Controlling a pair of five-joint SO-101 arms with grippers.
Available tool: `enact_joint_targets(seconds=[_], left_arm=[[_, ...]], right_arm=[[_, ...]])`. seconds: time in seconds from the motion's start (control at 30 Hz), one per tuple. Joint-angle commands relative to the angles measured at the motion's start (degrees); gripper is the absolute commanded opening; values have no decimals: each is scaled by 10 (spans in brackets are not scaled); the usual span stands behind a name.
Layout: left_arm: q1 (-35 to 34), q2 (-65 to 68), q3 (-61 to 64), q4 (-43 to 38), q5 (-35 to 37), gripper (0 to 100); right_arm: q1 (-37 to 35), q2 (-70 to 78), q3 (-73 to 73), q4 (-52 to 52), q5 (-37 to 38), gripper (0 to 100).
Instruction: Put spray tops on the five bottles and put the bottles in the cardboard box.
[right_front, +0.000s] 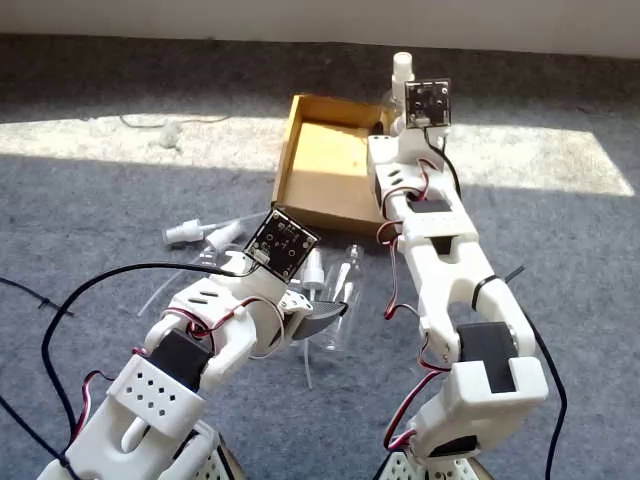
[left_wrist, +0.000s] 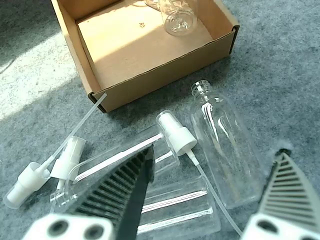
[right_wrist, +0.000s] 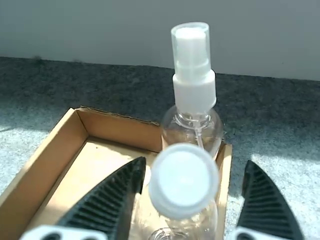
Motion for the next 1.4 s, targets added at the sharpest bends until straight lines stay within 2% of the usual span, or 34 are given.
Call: enact_joint_targets(seconds=[0.0,0.63,0.77,0.93,1.03,1.13,1.17,1.27,1.37], left_arm=[[-7,-11,-3,1,-3,333],[-7,-11,-3,1,-3,333],[-8,-11,-3,1,-3,333],[-34,-11,-8,0,-4,330],[-87,-11,-32,3,-3,329],[-185,-11,-67,27,-2,329],[-228,-9,-82,55,-2,329],[-370,-7,-97,129,-20,329],[-509,-7,-66,140,-98,329]], right_arm=[[-1,-36,-12,6,-4,327],[7,-36,-268,209,-4,339],[7,-36,-407,333,-4,337],[-26,-33,-597,635,-4,321],[-65,-30,-657,779,-4,208],[-87,-32,-640,857,18,21],[-95,-33,-634,873,25,0],[-111,-35,-607,936,32,54],[-142,-35,-582,1011,30,69]])
